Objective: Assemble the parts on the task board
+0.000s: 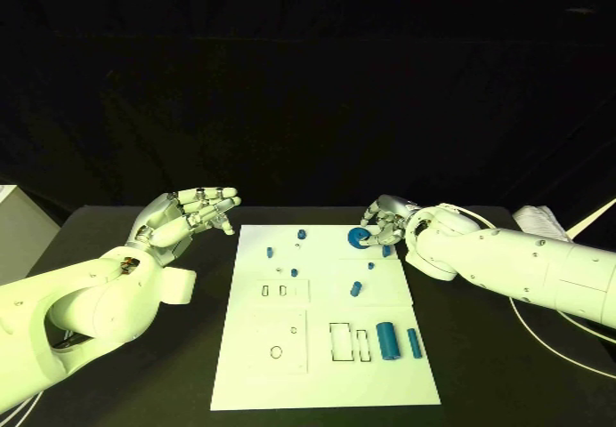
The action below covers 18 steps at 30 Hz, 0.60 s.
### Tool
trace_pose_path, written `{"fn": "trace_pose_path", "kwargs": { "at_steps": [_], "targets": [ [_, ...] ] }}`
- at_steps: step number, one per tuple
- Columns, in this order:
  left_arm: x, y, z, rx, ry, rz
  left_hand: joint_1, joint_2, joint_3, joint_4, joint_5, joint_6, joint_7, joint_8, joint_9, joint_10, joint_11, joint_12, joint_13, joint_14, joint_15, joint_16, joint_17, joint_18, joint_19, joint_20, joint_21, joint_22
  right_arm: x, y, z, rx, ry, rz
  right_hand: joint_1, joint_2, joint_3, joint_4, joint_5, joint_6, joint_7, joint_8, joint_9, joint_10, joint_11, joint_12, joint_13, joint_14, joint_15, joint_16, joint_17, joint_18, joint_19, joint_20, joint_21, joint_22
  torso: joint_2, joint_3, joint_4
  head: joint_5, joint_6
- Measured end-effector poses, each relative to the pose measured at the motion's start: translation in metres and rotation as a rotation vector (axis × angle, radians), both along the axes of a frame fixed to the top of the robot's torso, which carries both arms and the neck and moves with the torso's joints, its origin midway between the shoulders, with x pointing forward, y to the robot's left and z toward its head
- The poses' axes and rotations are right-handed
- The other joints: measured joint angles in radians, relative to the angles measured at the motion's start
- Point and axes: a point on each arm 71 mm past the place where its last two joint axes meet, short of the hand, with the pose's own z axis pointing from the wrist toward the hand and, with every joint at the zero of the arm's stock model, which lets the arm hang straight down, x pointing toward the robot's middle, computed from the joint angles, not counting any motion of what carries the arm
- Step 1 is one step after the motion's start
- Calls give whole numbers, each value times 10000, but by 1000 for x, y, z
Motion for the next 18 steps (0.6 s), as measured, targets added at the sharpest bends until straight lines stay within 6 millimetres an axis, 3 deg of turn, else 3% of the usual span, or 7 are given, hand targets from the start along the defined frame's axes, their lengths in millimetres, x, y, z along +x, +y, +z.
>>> {"fn": "trace_pose_path", "kwargs": {
  "at_steps": [18],
  "targets": [
    [0,0,0,6,12,5,0,0,0,0,0,0,0,0,-1,0,0,0,0,0,0,0,1,-2,0,1,0,-1,4,1,-6,-97,79,-74,6,145,343,13,232,281,-26,113,10,37,-35,77,-2,1,0,-1,-2,0,0,0,-1,-2,8,5,5,31,-42]
  ]
}}
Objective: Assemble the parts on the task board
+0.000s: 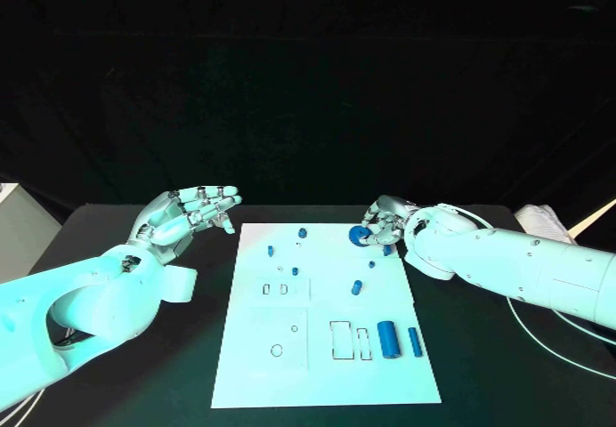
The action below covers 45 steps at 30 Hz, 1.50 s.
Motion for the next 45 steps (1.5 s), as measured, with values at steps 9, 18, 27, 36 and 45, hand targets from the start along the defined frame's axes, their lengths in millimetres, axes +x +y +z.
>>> {"fn": "trace_pose_path", "kwargs": {
  "at_steps": [9,18,27,36,45],
  "targets": [
    [0,0,0,2,7,-2,0,0,0,0,0,0,0,0,-1,0,0,0,0,0,0,0,0,0,0,0,0,-1,-1,3,-1,-23,-49,87,0,0,207,-14,41,273,-79,41,-26,54,-54,116,-1,0,0,39,-1,0,0,0,0,-1,-2,0,-6,16,-18],
    [0,0,0,6,16,-1,0,0,0,0,0,0,0,0,-2,0,0,0,0,0,0,0,1,-1,0,0,0,-2,-5,12,-2,-217,-442,339,-9,68,654,-30,99,547,-152,76,-124,159,-159,188,-2,0,-1,39,-1,0,0,0,109,7,-5,0,-7,16,-26],
    [0,1,0,13,21,13,0,0,28,-28,0,0,0,0,10,0,0,0,0,0,0,40,-21,-2,1,0,78,23,-19,32,7,-600,-1670,730,3,75,1311,-44,51,730,-153,41,-215,216,-213,242,-3,0,-76,63,-2,1,37,-37,342,6,-12,4,-12,54,-6],
    [1,2,0,26,23,46,0,0,28,-28,0,0,0,0,9,0,0,0,0,0,0,40,-21,-2,1,1,78,23,-36,63,23,-518,-2825,1341,-53,18,1575,-82,13,749,-135,46,-260,252,-249,270,-3,0,-76,77,-3,0,-1,-75,456,5,-21,-2,-18,57,64],
    [2,1,-1,26,27,40,0,0,28,-28,0,0,0,0,8,0,0,0,0,0,0,40,-21,-3,1,0,78,23,-46,102,23,-517,-3275,2122,-79,-9,1641,-72,42,753,-131,41,-260,252,-248,270,-4,0,-76,77,5,0,34,-110,456,3,1,-13,-25,72,84]
  ]
}}
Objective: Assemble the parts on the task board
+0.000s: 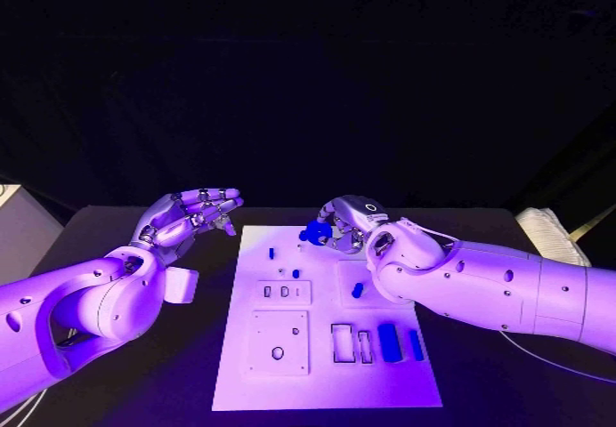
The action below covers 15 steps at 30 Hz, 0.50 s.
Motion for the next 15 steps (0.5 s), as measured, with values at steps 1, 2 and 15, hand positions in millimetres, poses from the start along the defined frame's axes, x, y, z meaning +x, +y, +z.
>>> {"fn": "trace_pose_path", "kwargs": {
  "at_steps": [1,2,15],
  "targets": [
    [0,0,0,0,1,-2,0,0,0,0,0,0,0,0,0,0,0,0,0,0,0,0,0,1,0,0,0,0,0,3,-1,-26,-20,36,0,0,0,0,0,1,0,0,0,0,0,0,0,0,0,0,0,0,0,0,0,0,4,-1,5,-7,-3],
    [0,0,0,0,1,-2,0,0,0,0,0,0,0,0,0,0,0,0,0,0,0,0,0,0,0,0,0,0,0,5,-1,-51,-38,66,0,0,0,0,0,2,2,-1,0,0,0,0,0,0,0,0,0,1,0,0,0,0,5,-1,8,-12,-6],
    [0,-2,0,-12,9,-45,0,0,0,0,0,0,0,0,-1,0,0,0,0,0,0,0,1,1,0,0,0,-1,3,30,-13,-328,-35,310,-66,-67,87,-21,0,12,8,-54,-18,25,26,0,3,0,1,0,-2,0,0,1,0,-2,32,5,49,-6,-75]
  ]
}}
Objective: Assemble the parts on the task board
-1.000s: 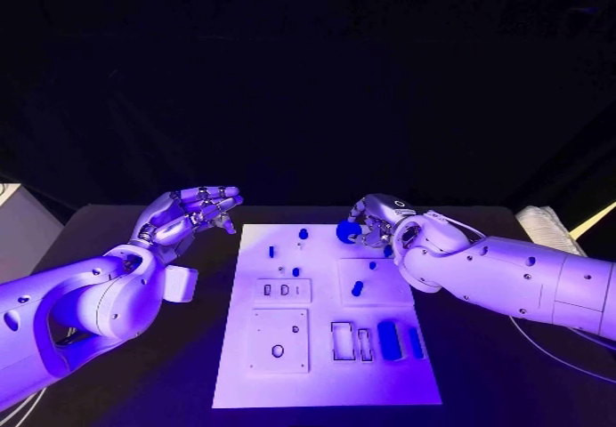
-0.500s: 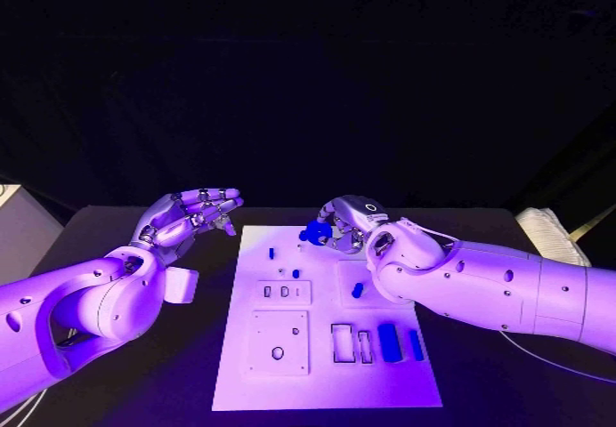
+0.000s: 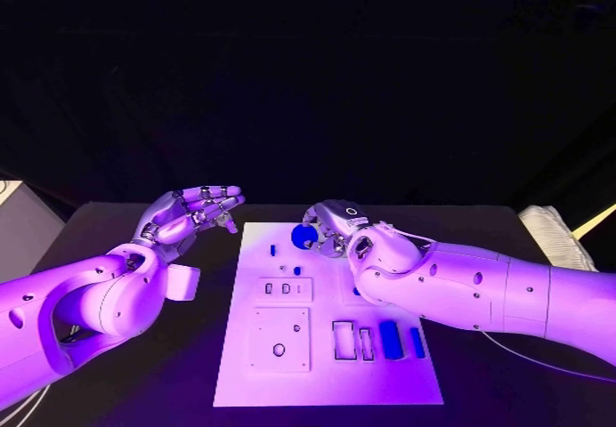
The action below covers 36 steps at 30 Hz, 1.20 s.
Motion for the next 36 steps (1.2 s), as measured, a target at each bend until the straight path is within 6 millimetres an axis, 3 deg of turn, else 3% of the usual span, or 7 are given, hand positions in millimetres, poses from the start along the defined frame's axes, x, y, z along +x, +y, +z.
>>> {"fn": "trace_pose_path", "kwargs": {
  "at_steps": [19,36],
  "targets": [
    [0,-1,0,-11,6,-36,0,0,0,0,0,0,0,0,-1,0,0,0,0,0,0,0,1,0,0,0,0,7,3,13,-15,-368,445,59,-65,-93,106,-2,-65,23,-17,33,-9,-1,0,0,3,0,1,-1,-2,0,0,1,-1,-2,-19,16,-31,68,-128],
    [0,-2,0,-10,15,-45,0,0,0,0,0,0,0,0,-2,0,0,0,0,0,0,0,-7,-1,0,0,0,7,11,16,-18,-536,542,-97,-122,-166,176,7,-106,89,-19,29,-33,-1,0,0,1,0,1,-1,-4,0,-1,1,-1,5,-22,20,-31,24,-101]
  ]
}}
